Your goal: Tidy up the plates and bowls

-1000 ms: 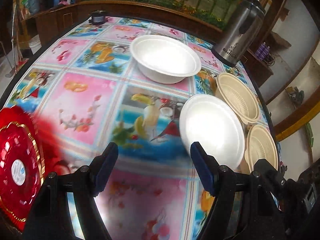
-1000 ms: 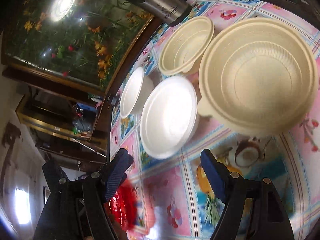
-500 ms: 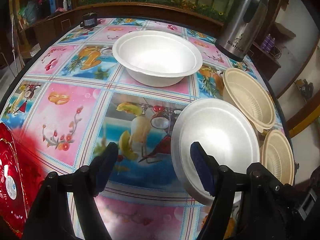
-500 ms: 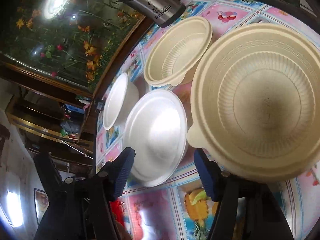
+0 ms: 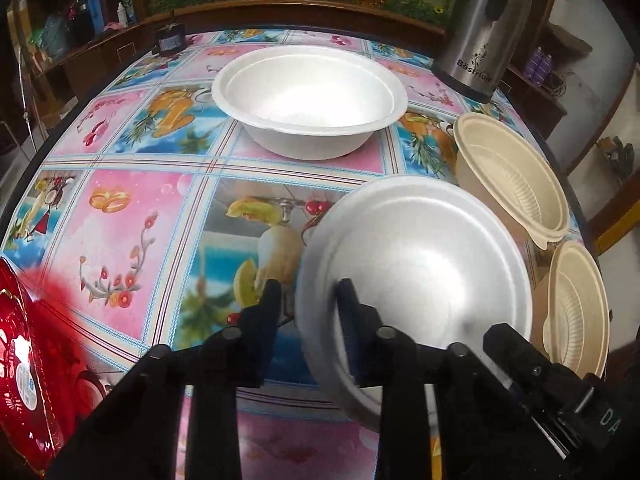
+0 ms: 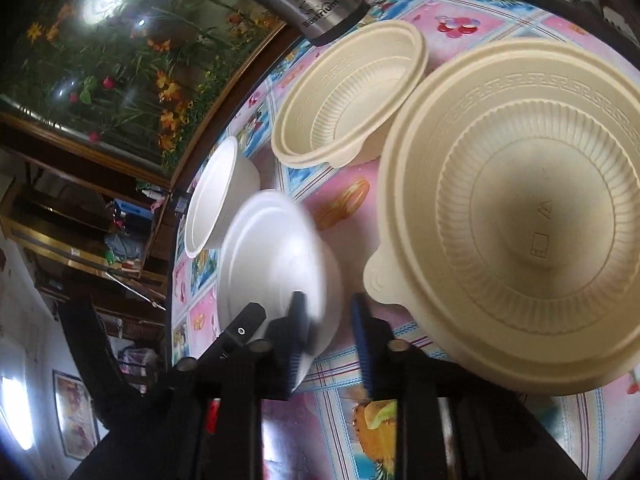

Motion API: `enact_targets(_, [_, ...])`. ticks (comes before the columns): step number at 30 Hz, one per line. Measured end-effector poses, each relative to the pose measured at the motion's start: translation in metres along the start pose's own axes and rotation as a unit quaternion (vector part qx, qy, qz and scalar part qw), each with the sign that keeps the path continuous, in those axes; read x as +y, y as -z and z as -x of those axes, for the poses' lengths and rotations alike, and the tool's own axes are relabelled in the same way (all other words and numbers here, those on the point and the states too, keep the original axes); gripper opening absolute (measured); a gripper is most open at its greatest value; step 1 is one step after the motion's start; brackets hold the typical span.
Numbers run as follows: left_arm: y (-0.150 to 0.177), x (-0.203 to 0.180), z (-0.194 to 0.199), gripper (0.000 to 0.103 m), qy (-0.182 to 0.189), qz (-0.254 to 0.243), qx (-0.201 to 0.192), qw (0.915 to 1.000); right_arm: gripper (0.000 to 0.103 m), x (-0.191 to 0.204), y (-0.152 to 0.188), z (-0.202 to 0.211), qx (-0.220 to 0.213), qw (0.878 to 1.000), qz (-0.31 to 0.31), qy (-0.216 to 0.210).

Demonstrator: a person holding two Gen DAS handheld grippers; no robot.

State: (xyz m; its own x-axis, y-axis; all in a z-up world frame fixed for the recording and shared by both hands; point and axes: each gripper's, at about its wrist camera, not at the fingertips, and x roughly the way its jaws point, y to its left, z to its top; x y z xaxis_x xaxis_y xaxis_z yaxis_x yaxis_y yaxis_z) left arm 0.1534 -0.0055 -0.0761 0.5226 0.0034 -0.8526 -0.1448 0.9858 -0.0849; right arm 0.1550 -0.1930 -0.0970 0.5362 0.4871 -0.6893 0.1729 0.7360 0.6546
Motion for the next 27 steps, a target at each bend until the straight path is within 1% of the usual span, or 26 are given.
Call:
enact_targets(2, [0.001, -0.001, 0.001, 0.017, -0.001, -0.006, 0.0, 1.0, 0.012, 0.002, 0.001, 0.0, 0.001, 1.0, 0.006, -0.003])
enact_targets(6, [0.003, 0.002, 0.003, 0.014, 0.002, -0.005, 0.001, 1.0, 0.012, 0.006, 0.003, 0.003, 0.0, 1.0, 0.013, -0.004])
enact_targets(7, [0.004, 0.003, 0.004, 0.014, 0.004, -0.006, 0.001, 1.0, 0.01, 0.006, 0.004, 0.003, 0.0, 1.0, 0.015, -0.005])
enact_targets(17, [0.011, 0.012, 0.028, 0.013, 0.008, -0.002, -0.017, 0.9998, 0.01, 0.014, 0.013, 0.014, -0.007, 0.999, 0.034, -0.014])
enact_targets(27, [0.026, 0.031, 0.056, 0.013, -0.005, 0.002, -0.04, 0.9992, 0.01, 0.032, 0.034, 0.029, -0.01, 0.997, 0.071, -0.024])
